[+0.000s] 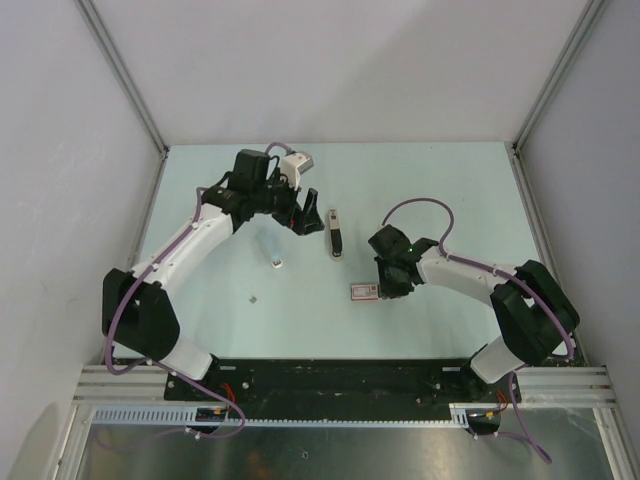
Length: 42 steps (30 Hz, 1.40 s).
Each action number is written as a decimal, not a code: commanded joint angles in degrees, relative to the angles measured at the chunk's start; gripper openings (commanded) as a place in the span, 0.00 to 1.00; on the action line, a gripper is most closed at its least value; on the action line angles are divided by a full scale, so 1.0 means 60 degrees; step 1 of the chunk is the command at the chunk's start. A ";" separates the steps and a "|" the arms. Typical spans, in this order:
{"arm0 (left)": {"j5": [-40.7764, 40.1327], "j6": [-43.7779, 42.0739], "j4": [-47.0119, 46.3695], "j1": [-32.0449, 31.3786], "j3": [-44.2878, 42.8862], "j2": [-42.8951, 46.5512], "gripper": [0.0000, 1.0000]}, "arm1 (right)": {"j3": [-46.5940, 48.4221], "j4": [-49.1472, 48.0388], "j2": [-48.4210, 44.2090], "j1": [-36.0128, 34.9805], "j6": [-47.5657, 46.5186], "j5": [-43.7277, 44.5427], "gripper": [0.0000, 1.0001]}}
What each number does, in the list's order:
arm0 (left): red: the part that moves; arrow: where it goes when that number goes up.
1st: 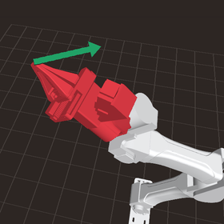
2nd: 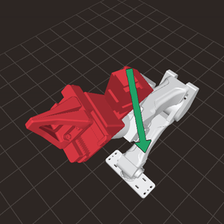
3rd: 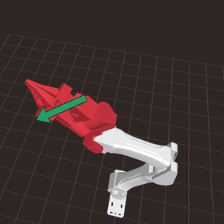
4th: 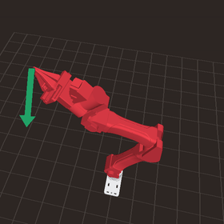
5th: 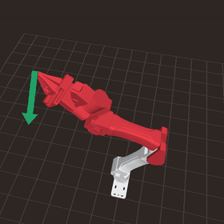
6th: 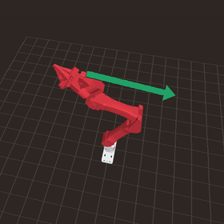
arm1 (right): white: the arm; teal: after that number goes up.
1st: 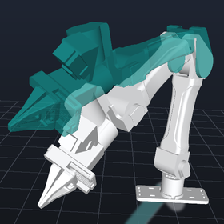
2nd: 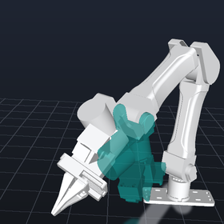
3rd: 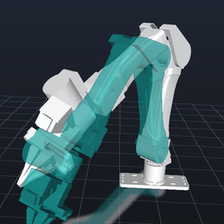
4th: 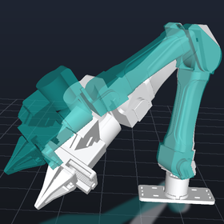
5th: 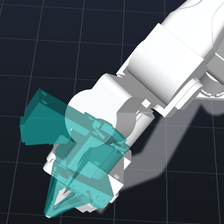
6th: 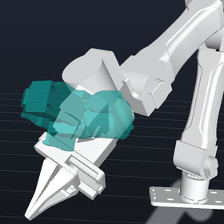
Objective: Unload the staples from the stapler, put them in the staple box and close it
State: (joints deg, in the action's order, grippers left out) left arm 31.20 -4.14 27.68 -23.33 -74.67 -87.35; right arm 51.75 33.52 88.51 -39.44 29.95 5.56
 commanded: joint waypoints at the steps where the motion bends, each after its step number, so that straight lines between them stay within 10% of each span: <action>1: 0.0156 -0.0616 -0.0001 0.0006 -0.0005 0.0465 0.99 | -0.0012 -0.0023 -0.0014 0.0067 -0.0012 0.0043 0.26; 15: 0.0112 -0.0651 0.0000 -0.0027 -0.0038 0.0516 1.00 | 0.0015 -0.0007 -0.0341 0.0119 -0.0050 -0.0141 0.31; 34: 0.0004 -0.0763 -0.0006 -0.0167 -0.0078 0.0410 0.99 | 0.0194 -0.0115 -0.0986 0.0776 -0.0325 -0.0670 0.13; 42: 0.0053 -0.0790 -0.0002 -0.0171 -0.0083 0.0310 1.00 | 0.0209 -0.0166 -0.0601 0.0358 -0.0205 -0.0290 0.30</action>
State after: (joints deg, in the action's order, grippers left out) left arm 31.11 -5.17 27.68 -24.03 -74.67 -86.85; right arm 51.77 33.65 84.53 -36.56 28.69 2.35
